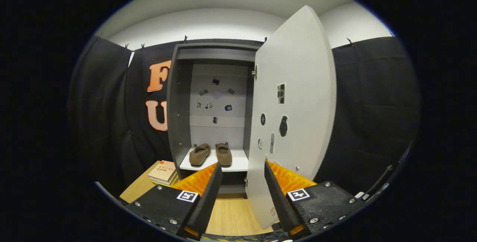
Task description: Open the shoe cabinet door, grab the shoes and put them into the shoe cabinet, then close the shoe cabinet door.
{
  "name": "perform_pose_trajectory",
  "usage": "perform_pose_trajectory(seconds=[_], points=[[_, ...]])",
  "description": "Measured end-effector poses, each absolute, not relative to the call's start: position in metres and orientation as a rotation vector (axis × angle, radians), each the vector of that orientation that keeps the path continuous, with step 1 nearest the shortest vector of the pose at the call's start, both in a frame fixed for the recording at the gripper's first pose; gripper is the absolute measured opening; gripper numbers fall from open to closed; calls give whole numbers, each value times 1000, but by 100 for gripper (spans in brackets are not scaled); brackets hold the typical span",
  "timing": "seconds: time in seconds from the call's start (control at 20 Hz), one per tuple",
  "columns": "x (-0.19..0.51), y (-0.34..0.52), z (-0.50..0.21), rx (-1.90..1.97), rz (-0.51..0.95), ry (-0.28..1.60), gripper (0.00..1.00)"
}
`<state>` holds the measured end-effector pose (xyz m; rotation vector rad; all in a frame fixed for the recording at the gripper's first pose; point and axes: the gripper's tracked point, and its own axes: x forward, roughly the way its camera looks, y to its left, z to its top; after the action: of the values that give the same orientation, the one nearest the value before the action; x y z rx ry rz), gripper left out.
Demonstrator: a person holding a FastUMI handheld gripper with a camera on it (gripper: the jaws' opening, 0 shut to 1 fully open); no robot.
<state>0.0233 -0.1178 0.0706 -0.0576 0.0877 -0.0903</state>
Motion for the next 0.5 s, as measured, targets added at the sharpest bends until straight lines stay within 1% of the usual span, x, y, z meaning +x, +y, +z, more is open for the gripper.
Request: perform_pose_trajectory(seconds=[0.25,0.5], points=[[-1,-157,70,-61,-147,87,75],[-11,-204,61,-48,-198,115,77]])
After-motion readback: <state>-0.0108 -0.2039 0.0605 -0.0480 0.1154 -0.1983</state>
